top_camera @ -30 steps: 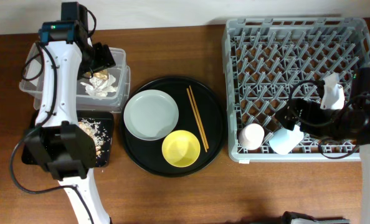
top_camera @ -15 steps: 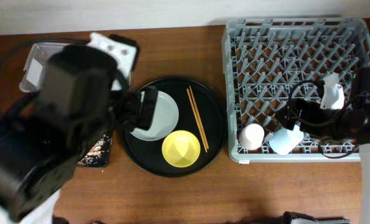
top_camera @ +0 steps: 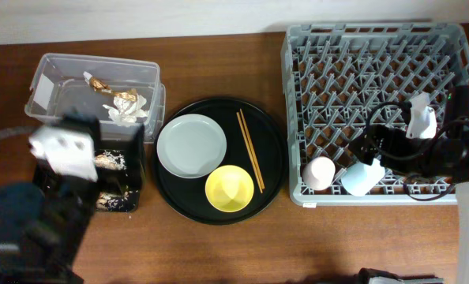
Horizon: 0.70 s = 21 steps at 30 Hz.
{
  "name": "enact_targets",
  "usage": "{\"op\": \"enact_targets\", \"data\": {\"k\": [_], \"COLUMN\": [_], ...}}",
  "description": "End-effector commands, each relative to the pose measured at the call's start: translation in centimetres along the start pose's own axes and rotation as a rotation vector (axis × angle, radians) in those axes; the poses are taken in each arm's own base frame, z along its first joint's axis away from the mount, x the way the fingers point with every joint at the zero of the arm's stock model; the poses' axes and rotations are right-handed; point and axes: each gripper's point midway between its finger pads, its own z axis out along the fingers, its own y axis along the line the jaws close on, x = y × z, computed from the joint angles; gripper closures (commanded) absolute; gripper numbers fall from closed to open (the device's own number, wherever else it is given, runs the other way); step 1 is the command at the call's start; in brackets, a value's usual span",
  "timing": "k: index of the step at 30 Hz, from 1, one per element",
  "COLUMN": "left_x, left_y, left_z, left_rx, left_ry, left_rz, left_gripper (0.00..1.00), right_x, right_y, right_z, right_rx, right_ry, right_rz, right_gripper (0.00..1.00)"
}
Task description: Sort waste into correct bins and load items into the dishwasher rack
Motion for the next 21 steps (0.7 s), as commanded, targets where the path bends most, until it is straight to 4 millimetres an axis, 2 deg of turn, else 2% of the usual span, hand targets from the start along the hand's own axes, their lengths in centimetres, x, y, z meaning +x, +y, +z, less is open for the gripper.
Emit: {"op": "enact_targets", "data": {"k": [1, 3, 7, 10, 15, 21], "left_x": [7.8, 12.3, 18.0, 22.5, 25.4, 25.4], "left_y": [-1.2, -1.7, -2.2, -2.6, -2.6, -2.6], "left_z": [-1.0, -0.9, 0.4, 2.3, 2.8, 2.8], "left_rx": [0.032, 0.045, 0.053, 0.065, 0.073, 0.073], "left_ry": [-0.077, -0.148, -0.221, -0.260, -0.133, -0.132], "left_rz": [0.047, 0.061, 0.080, 0.091, 0.058, 0.058], "left_gripper": [0.01, 0.01, 0.01, 0.01, 0.01, 0.01], "right_x": [-0.1, -0.1, -0.1, -0.1, -0.1, -0.1], "right_y": [-0.2, -0.2, -0.2, -0.2, -0.2, -0.2], "right_z": [-0.2, -0.2, -0.2, -0.2, -0.2, -0.2], "right_rx": [0.009, 0.009, 0.009, 0.010, 0.009, 0.009], "right_ry": [-0.011, -0.011, -0.011, -0.011, -0.011, -0.011], "right_rz": [0.000, 0.000, 0.000, 0.000, 0.000, 0.000], "right_gripper": [0.01, 0.01, 0.01, 0.01, 0.01, 0.01]}}
